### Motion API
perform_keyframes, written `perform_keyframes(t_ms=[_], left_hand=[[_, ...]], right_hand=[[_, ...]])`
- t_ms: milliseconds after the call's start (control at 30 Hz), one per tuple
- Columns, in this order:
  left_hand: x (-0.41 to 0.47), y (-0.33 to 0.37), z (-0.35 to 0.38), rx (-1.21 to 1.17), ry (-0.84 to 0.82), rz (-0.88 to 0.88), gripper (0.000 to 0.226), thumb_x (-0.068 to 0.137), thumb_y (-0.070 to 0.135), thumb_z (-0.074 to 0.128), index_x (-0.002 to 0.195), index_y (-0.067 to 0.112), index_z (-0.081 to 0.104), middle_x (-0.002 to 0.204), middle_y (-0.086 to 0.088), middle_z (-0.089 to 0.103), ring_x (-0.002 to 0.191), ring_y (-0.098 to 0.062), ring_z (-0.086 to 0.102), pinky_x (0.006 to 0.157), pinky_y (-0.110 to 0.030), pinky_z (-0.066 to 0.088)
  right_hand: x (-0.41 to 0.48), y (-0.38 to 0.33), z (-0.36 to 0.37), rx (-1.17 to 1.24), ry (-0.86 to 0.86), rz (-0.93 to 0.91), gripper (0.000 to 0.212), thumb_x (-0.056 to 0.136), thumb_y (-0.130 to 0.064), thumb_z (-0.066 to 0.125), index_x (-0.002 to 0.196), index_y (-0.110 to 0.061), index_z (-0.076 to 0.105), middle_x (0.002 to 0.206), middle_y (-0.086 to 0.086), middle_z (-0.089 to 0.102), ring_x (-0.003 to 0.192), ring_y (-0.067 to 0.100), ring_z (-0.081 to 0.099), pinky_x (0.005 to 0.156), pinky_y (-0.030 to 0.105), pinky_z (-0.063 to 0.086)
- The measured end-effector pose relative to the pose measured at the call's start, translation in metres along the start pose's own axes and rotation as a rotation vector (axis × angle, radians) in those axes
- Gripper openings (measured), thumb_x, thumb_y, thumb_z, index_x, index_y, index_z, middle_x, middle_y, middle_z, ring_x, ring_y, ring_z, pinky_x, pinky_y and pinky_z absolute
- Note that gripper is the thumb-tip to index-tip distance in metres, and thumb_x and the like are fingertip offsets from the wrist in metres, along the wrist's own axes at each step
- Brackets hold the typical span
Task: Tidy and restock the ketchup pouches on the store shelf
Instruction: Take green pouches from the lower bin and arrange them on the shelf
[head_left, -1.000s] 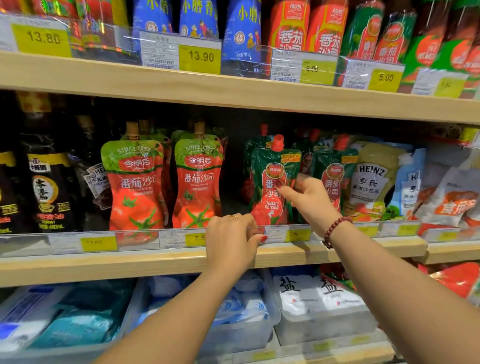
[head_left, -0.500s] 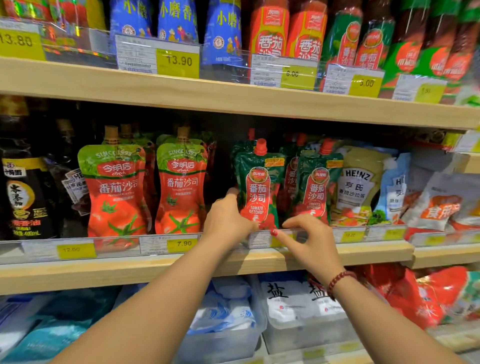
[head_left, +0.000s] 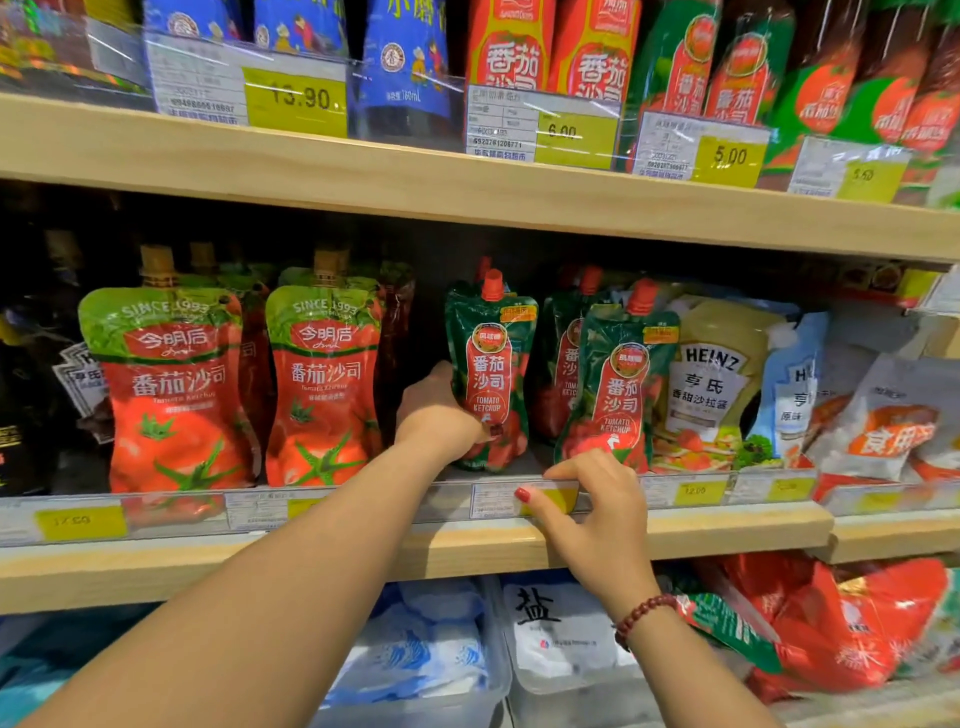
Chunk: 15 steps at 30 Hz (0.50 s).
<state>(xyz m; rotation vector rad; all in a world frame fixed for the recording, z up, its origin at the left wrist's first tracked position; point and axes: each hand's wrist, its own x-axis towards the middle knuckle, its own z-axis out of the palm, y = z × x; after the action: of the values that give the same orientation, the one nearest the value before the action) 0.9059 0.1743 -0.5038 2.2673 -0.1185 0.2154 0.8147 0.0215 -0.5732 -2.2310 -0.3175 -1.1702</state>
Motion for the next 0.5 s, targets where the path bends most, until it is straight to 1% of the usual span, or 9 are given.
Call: perform_keyframes(t_ms=[100,167,267,367,500], left_hand=[[0.003,-0.003,0.003,-0.005,0.026,0.013,0.075,0.062,0.03,0.083,0.125,0.019,0.044,0.116,-0.007,0.062,0.104,-0.027,0.06,0.077,-0.028,0.045],[0.003,-0.004,0.004,0.001,0.03,0.018,0.077,0.063,0.03,0.083,0.127,0.02,0.043,0.116,-0.007,0.062,0.103,-0.027,0.06,0.078,-0.028,0.046],[0.001,-0.003,0.003,0.019,0.016,0.015,0.079,0.064,0.028,0.082,0.131,0.019,0.041,0.12,-0.008,0.061,0.105,-0.028,0.06,0.08,-0.029,0.047],[-0.003,0.0,-0.002,0.032,0.001,0.005,0.077,0.064,0.028,0.082,0.129,0.016,0.042,0.119,-0.009,0.061,0.105,-0.027,0.06,0.077,-0.028,0.045],[-0.019,0.003,-0.01,0.079,0.033,-0.042,0.08,0.068,0.028,0.081,0.133,0.011,0.037,0.122,-0.012,0.056,0.108,-0.028,0.056,0.074,-0.028,0.042]], right_hand=[[-0.001,0.003,0.002,-0.005,0.006,-0.01,0.023,0.073,-0.038,0.072,0.075,-0.018,0.061,0.075,-0.008,0.056,0.073,0.011,0.053,0.069,0.026,0.037],[-0.001,0.005,0.002,-0.014,0.004,-0.014,0.023,0.073,-0.039,0.071,0.076,-0.019,0.06,0.075,-0.009,0.055,0.073,0.01,0.053,0.07,0.025,0.036],[-0.002,0.004,0.002,-0.018,-0.003,-0.007,0.025,0.074,-0.042,0.069,0.077,-0.019,0.06,0.076,-0.01,0.055,0.074,0.01,0.053,0.071,0.025,0.036],[-0.002,0.002,-0.001,-0.011,-0.023,0.016,0.024,0.074,-0.041,0.07,0.077,-0.019,0.061,0.077,-0.01,0.055,0.076,0.01,0.053,0.072,0.024,0.037],[0.001,-0.004,-0.005,-0.012,-0.076,0.048,0.022,0.074,-0.034,0.075,0.077,-0.017,0.061,0.078,-0.007,0.057,0.077,0.012,0.053,0.073,0.029,0.039]])
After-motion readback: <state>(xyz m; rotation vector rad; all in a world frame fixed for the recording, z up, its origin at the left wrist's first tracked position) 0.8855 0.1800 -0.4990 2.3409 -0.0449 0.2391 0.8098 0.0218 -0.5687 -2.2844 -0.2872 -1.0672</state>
